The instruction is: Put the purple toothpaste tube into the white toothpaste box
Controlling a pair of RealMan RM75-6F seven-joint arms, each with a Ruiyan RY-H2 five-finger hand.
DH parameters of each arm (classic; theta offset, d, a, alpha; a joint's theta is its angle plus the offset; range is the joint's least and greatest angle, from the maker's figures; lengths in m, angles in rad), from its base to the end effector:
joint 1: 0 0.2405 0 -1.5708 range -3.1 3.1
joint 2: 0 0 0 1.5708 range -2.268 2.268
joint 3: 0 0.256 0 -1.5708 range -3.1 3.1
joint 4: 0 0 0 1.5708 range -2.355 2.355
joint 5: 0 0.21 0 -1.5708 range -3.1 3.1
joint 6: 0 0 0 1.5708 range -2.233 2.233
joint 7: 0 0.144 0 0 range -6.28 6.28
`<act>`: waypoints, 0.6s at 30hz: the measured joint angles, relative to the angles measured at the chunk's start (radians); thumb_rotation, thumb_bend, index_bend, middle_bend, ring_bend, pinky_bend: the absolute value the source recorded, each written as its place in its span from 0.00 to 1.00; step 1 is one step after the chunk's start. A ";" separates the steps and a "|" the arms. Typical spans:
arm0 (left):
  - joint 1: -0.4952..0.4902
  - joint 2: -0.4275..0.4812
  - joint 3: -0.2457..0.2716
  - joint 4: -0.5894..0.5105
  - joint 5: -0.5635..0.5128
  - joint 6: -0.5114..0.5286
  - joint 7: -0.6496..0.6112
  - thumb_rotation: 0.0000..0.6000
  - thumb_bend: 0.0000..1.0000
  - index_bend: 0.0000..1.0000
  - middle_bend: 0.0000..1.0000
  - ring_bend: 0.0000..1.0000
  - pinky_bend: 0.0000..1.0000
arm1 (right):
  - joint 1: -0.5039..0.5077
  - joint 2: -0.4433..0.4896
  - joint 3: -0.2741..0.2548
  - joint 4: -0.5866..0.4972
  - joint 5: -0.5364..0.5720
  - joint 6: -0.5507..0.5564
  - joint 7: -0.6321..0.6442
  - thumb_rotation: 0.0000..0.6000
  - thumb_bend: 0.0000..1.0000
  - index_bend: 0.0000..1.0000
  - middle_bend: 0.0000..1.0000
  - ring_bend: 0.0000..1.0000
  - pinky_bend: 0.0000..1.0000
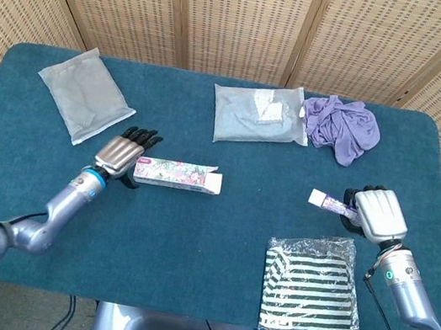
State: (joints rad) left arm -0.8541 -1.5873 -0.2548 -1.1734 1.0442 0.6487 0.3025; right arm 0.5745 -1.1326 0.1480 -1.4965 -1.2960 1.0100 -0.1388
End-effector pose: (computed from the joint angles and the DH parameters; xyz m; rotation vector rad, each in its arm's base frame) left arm -0.1659 0.4096 -0.0209 -1.9234 -0.9581 -0.7188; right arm -0.2437 -0.3458 0.1341 1.7231 -0.7553 0.7781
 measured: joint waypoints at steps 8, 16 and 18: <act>-0.116 -0.157 -0.005 0.174 -0.086 -0.049 0.032 1.00 0.09 0.17 0.14 0.17 0.28 | -0.004 -0.001 -0.004 0.021 -0.006 0.000 0.014 1.00 0.60 0.62 0.63 0.48 0.42; -0.131 -0.206 -0.005 0.220 -0.078 -0.009 -0.002 1.00 0.26 0.53 0.49 0.46 0.50 | -0.007 0.014 -0.001 0.013 -0.017 0.009 0.021 1.00 0.60 0.62 0.63 0.48 0.42; -0.126 -0.203 -0.007 0.213 -0.070 -0.001 -0.022 1.00 0.26 0.55 0.49 0.46 0.50 | -0.007 0.020 0.000 0.003 -0.021 0.014 0.020 1.00 0.60 0.62 0.63 0.48 0.42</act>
State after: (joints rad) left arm -0.9799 -1.7899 -0.2620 -0.9604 0.9745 0.6479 0.2809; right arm 0.5671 -1.1122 0.1480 -1.4932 -1.3172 1.0237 -0.1191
